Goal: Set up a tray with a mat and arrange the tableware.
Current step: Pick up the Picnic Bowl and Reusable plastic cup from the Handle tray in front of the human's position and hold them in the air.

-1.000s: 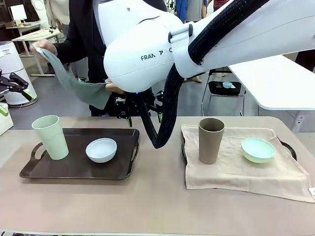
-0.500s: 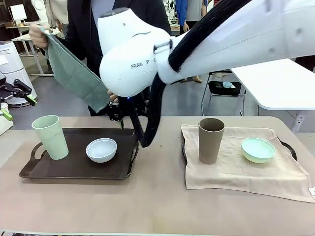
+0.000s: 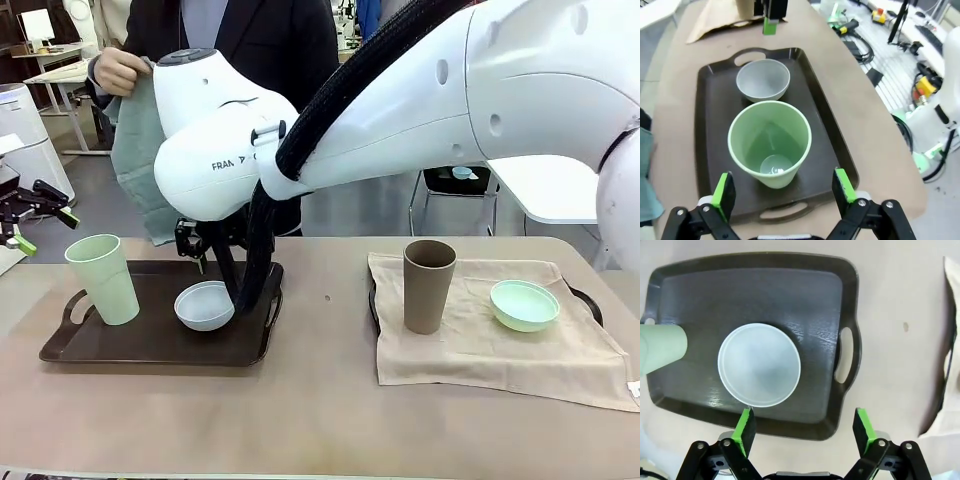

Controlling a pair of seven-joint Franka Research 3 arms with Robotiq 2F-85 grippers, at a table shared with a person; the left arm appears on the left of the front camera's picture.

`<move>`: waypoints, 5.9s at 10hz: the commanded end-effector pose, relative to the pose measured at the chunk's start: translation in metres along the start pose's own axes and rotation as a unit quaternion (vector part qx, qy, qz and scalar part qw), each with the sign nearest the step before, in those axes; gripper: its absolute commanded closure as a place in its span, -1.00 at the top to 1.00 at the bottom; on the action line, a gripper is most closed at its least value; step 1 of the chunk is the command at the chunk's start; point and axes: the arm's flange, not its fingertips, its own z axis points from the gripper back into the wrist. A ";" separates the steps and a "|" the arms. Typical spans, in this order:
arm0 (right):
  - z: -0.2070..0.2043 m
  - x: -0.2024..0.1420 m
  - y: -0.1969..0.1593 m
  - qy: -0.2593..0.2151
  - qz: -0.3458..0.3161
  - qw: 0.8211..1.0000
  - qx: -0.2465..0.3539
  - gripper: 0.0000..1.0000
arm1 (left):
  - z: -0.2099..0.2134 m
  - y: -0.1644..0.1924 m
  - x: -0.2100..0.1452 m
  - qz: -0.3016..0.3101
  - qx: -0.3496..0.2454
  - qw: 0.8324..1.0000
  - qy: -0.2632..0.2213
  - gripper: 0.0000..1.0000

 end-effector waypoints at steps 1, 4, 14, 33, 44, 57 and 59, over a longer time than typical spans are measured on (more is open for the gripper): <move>-0.006 0.004 -0.003 0.001 -0.009 1.000 0.020 1.00 | -0.012 0.005 -0.005 0.024 0.004 1.000 0.001 1.00; -0.002 0.001 0.000 0.000 -0.002 1.000 0.004 1.00 | -0.015 0.005 -0.020 0.039 0.008 0.999 -0.005 1.00; -0.048 0.017 0.005 -0.016 0.019 1.000 0.011 1.00 | -0.025 0.029 -0.065 0.033 0.006 0.995 -0.097 1.00; -0.122 0.027 0.000 0.006 0.080 0.997 0.003 0.39 | -0.125 0.038 -0.083 0.054 -0.098 0.987 -0.114 1.00; -0.119 0.027 0.005 0.016 0.085 0.996 -0.005 -1.00 | -0.127 0.041 -0.085 0.059 -0.100 0.986 -0.120 -1.00; 0.062 0.018 -0.021 -0.100 0.079 0.990 0.066 -0.93 | -0.018 0.004 0.029 -0.028 -0.042 0.986 -0.158 -1.00; 0.110 0.006 -0.025 -0.122 0.084 0.986 0.077 -0.93 | 0.007 -0.010 0.069 -0.034 -0.023 0.990 -0.134 -1.00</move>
